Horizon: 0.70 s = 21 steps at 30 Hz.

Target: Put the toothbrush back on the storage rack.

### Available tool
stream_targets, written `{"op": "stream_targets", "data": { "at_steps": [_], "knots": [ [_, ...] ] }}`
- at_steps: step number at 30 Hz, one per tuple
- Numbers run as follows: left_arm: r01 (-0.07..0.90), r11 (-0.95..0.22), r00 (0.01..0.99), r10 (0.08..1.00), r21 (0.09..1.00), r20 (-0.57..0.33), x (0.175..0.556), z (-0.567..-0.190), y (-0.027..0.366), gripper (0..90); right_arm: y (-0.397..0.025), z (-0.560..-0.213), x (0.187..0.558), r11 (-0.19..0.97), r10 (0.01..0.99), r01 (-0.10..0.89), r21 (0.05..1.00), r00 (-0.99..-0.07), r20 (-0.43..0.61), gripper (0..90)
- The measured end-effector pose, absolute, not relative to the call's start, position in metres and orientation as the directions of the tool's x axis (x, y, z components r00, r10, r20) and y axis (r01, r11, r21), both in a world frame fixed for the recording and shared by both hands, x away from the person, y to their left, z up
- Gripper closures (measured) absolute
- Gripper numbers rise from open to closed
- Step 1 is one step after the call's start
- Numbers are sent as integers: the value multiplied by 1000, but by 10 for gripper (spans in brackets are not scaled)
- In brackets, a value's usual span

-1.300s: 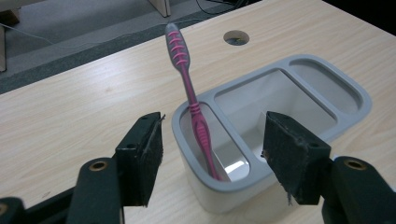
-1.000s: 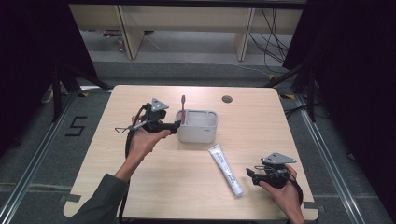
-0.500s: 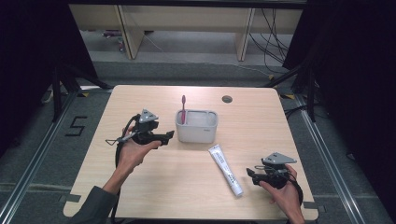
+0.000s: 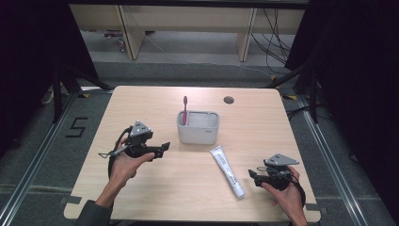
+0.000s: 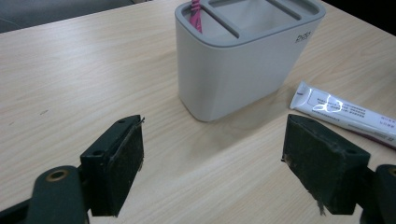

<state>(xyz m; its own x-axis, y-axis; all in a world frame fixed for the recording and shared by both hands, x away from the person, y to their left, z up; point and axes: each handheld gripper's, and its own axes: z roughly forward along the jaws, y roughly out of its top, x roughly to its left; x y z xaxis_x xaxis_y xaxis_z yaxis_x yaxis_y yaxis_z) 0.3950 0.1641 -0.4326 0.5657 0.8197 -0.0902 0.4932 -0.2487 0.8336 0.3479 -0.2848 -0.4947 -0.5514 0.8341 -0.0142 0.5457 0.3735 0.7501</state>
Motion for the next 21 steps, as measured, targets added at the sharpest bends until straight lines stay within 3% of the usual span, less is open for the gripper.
{"op": "stream_targets", "data": {
  "at_steps": [21],
  "knots": [
    [509,-310,586,808,803,-59,376,-469,179,205,-284,-494,346,362,847,566,741,-531,-9,263]
  ]
}}
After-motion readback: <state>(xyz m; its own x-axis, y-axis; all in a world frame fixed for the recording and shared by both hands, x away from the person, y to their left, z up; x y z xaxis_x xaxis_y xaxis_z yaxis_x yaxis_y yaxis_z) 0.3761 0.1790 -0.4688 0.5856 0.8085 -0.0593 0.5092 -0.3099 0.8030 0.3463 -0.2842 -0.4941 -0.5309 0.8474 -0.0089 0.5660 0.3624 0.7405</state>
